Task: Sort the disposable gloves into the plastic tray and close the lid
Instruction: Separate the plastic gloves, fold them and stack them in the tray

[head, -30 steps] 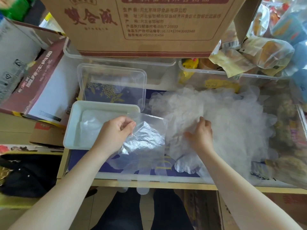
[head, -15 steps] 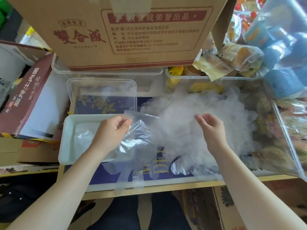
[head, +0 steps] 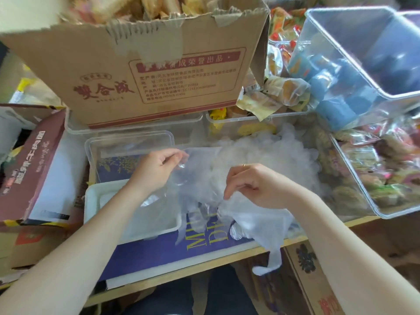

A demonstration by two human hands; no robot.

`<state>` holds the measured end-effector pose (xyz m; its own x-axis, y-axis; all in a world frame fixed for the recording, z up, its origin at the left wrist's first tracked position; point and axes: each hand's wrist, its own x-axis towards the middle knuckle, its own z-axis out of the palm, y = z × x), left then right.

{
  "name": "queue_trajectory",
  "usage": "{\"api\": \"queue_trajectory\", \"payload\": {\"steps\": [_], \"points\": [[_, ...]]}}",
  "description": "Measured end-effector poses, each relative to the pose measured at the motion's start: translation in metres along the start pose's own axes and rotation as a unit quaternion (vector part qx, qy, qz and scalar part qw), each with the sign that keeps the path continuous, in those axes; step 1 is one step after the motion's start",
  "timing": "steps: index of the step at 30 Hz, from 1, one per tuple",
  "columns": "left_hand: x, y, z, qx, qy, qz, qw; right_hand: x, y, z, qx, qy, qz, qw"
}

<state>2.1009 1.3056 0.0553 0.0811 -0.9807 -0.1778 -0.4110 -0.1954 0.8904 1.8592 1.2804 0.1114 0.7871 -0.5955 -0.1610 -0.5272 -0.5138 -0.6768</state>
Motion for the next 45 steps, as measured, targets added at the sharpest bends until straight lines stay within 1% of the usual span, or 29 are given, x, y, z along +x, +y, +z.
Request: {"api": "queue_trajectory", "payload": {"steps": [2,3,4,5,8,11,14,16,18,19,21,22,25,26,27,29,30,32,35,40,43,45], "points": [[-0.001,0.01,0.006,-0.056,-0.029,-0.008,0.998,0.005,-0.009,0.006,-0.007,-0.043,0.017,0.999],[-0.002,0.016,0.009,-0.088,-0.045,-0.018,0.995,0.007,-0.015,0.009,-0.002,-0.051,0.021,0.998],[-0.005,0.022,0.013,-0.116,-0.067,-0.03,0.99,0.009,-0.02,0.011,0.012,-0.043,0.021,0.999],[-0.008,0.027,0.016,-0.135,-0.094,-0.041,0.985,0.011,-0.025,0.013,0.032,-0.015,0.017,0.999],[-0.02,0.036,0.023,-0.173,-0.19,-0.046,0.965,0.016,-0.029,0.018,0.054,0.114,-0.004,0.992],[-0.029,0.037,0.021,-0.213,-0.222,-0.065,0.949,0.02,-0.024,0.019,0.048,0.184,-0.024,0.981],[-0.032,0.038,0.015,-0.218,-0.246,-0.069,0.942,0.019,-0.018,0.022,-0.012,0.233,-0.038,0.972],[-0.036,0.043,0.011,-0.215,-0.261,-0.07,0.939,0.018,-0.016,0.02,-0.019,0.223,-0.004,0.975],[-0.036,0.045,0.009,-0.197,-0.268,-0.057,0.941,0.018,-0.019,0.016,0.029,0.178,0.032,0.983],[-0.036,0.045,0.008,-0.179,-0.269,-0.045,0.945,0.018,-0.019,0.015,0.057,0.166,0.036,0.984],[-0.036,0.046,0.007,-0.144,-0.258,-0.007,0.955,0.018,-0.021,0.013,0.094,0.169,0.033,0.981],[-0.037,0.046,0.008,-0.136,-0.235,0.015,0.962,0.018,-0.021,0.013,0.1,0.18,0.033,0.978],[-0.042,0.046,0.012,-0.145,-0.111,0.086,0.98,0.017,-0.017,0.012,0.133,0.219,0.05,0.965],[-0.043,0.046,0.012,-0.127,-0.092,0.113,0.981,0.016,-0.016,0.012,0.147,0.23,0.053,0.961],[-0.044,0.044,0.012,-0.102,-0.093,0.131,0.982,0.015,-0.015,0.013,0.162,0.237,0.053,0.956],[-0.045,0.042,0.013,-0.058,-0.119,0.12,0.984,0.015,-0.015,0.013,0.186,0.234,0.042,0.953],[-0.045,0.041,0.014,-0.058,-0.131,0.099,0.985,0.015,-0.016,0.013,0.194,0.228,0.034,0.953],[-0.044,0.04,0.017,-0.077,-0.127,0.068,0.986,0.015,-0.016,0.013,0.21,0.22,0.028,0.952],[-0.043,0.041,0.019,-0.091,-0.117,0.067,0.987,0.014,-0.015,0.012,0.225,0.226,0.029,0.947],[-0.045,0.046,0.024,-0.086,-0.137,0.063,0.985,0.012,-0.014,0.014,0.181,0.23,0.075,0.953],[-0.044,0.046,0.026,-0.076,-0.114,0.068,0.988,0.01,-0.016,0.012,0.146,0.225,0.103,0.958],[-0.043,0.045,0.026,-0.074,-0.091,0.078,0.99,0.008,-0.016,0.011,0.15,0.218,0.121,0.957]]}}
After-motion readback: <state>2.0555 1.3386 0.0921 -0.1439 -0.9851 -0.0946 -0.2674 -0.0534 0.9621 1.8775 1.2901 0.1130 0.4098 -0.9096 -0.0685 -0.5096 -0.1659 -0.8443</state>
